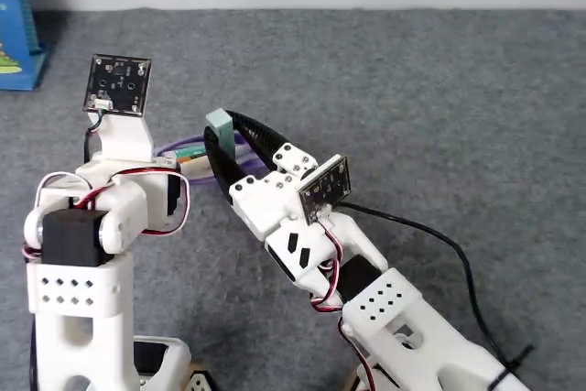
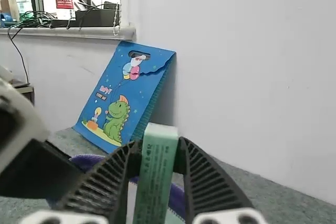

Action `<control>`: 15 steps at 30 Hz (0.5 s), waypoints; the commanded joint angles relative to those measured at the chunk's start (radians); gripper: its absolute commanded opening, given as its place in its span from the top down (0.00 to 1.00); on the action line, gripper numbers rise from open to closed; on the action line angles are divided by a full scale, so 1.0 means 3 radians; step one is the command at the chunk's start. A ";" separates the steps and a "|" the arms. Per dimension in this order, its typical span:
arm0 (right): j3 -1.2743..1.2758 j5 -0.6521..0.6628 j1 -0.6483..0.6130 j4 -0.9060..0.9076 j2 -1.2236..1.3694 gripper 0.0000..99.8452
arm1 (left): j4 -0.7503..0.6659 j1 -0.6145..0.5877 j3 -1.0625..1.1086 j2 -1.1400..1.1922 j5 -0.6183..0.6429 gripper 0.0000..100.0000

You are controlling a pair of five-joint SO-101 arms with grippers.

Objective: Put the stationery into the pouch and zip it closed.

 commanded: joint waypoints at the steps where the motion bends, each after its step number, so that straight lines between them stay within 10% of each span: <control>1: -0.0041 0.0046 0.0023 -0.0084 0.0003 0.99 | -0.0010 0.0010 -0.0228 0.0010 -0.0031 0.99; 15: -0.0061 0.0051 -0.0105 0.0872 -0.0591 0.77 | -0.0010 0.0010 -0.0228 0.0010 -0.0031 0.99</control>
